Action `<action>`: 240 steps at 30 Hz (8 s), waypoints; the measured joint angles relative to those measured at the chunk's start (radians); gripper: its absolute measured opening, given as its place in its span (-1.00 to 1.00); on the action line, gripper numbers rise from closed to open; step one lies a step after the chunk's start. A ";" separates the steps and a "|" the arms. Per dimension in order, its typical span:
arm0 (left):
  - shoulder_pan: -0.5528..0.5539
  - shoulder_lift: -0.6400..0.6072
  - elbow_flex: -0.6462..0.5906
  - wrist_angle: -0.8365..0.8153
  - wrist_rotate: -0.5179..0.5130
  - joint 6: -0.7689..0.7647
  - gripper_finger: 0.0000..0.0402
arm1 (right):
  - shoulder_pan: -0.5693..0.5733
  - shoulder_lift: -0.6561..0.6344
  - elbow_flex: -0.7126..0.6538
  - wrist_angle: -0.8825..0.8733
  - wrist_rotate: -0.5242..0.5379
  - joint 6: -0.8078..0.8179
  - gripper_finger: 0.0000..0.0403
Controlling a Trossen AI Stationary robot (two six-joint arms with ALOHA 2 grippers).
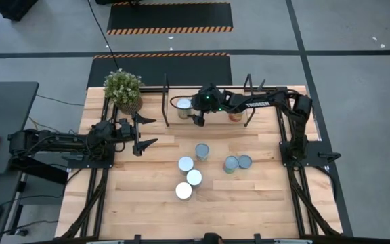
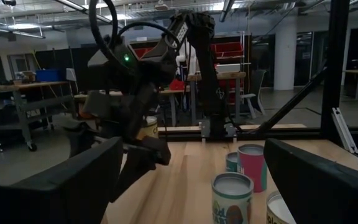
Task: Pick and place cans onto a shelf
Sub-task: Put the canned oranges on the shelf, then put the canned pineapples on the shelf
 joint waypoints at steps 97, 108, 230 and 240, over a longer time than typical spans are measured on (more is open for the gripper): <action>-0.001 0.006 0.010 -0.064 -0.033 -0.042 0.97 | 0.148 0.132 0.483 -0.509 0.489 -0.273 0.86; 0.000 0.006 0.147 -0.446 -0.038 -0.099 0.97 | 0.280 0.041 0.483 -0.614 0.224 -0.075 0.86; -0.002 0.007 0.165 -0.402 -0.136 -0.121 0.97 | 0.233 0.193 0.756 -0.837 0.142 -0.087 0.65; 0.000 0.007 0.165 -0.397 -0.138 -0.118 0.97 | 0.121 0.193 0.726 -0.788 0.061 -0.180 0.66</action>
